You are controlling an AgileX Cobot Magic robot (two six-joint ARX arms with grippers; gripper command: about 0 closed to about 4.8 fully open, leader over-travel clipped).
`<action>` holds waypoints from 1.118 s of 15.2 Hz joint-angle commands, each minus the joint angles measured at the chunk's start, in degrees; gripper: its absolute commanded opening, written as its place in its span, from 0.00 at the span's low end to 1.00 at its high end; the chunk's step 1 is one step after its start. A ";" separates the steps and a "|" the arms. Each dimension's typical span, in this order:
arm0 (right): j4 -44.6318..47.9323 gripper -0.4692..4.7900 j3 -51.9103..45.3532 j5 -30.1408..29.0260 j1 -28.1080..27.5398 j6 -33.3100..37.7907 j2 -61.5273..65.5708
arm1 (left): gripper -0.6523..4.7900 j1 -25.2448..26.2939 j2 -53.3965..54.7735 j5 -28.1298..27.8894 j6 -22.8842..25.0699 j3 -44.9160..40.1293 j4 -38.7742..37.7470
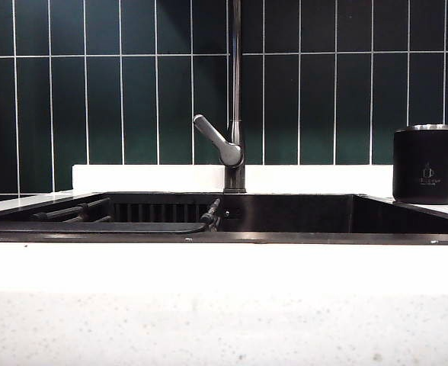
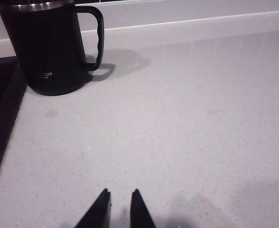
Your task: Pick up the mug next to the sink, go to the faucet to get some water, pour the water into the sink, and finally put the mug back to its place.
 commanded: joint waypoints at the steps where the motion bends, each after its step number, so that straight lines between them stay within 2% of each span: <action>1: 0.70 0.23 -0.31 -0.02 0.07 0.00 -0.17 | 0.16 0.04 0.00 0.02 -0.15 0.24 0.33; 2: 0.81 0.23 -0.31 -1.07 0.02 0.00 -0.17 | 0.16 0.04 0.00 0.02 -0.15 0.24 0.31; 4: 1.99 0.23 -0.31 -7.93 0.02 0.00 -0.17 | 0.16 0.04 0.00 0.02 -0.15 0.24 0.33; 5: 3.76 0.23 -0.31 -13.90 0.02 -0.04 -0.17 | 0.16 0.04 0.00 0.02 -0.13 0.24 0.31; 7: 8.55 0.23 -0.33 -19.98 0.02 -2.29 -0.17 | 0.16 0.04 0.00 0.02 -0.15 0.24 0.31; 10: 15.28 0.23 -0.33 -19.63 0.02 -3.08 -0.17 | 0.16 0.04 0.00 0.02 -0.15 0.24 0.31; 17: 15.15 0.23 -0.33 -19.17 0.02 -3.06 -0.17 | 0.16 0.04 0.00 0.02 -0.15 0.24 0.31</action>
